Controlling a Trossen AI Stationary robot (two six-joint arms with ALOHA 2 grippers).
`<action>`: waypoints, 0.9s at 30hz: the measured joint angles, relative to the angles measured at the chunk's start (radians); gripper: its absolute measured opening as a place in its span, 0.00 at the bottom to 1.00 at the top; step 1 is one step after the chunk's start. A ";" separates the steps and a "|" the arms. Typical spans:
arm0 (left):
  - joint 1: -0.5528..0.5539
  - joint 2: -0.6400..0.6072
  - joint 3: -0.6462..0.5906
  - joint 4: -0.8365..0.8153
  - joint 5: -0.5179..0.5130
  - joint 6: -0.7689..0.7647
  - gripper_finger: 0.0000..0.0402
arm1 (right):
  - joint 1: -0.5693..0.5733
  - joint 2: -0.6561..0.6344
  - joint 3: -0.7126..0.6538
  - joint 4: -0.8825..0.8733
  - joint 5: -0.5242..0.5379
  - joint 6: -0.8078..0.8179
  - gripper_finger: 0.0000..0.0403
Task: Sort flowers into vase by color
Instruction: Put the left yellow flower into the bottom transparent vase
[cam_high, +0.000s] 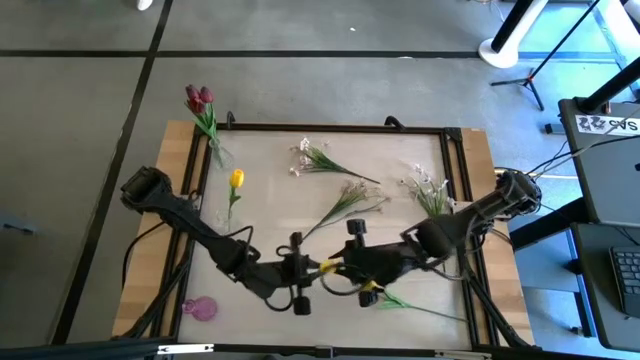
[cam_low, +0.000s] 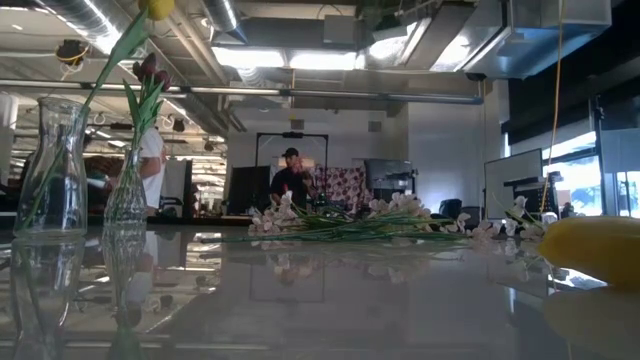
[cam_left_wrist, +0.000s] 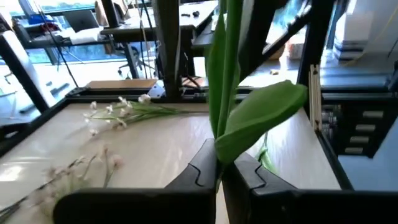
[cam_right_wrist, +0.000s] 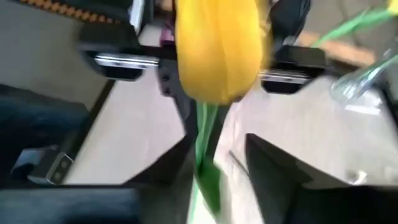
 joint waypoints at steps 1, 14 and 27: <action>-0.011 -0.010 0.000 -0.019 -0.010 -0.002 0.01 | 0.019 -0.012 0.000 0.004 0.023 -0.001 0.40; -0.302 -0.391 0.001 -0.504 -0.518 -0.184 0.00 | 0.336 -0.054 -0.041 -0.005 0.514 0.205 0.60; -0.486 -0.797 0.001 -1.018 -0.466 -0.438 0.00 | 0.390 -0.052 -0.117 -0.045 0.606 0.387 0.60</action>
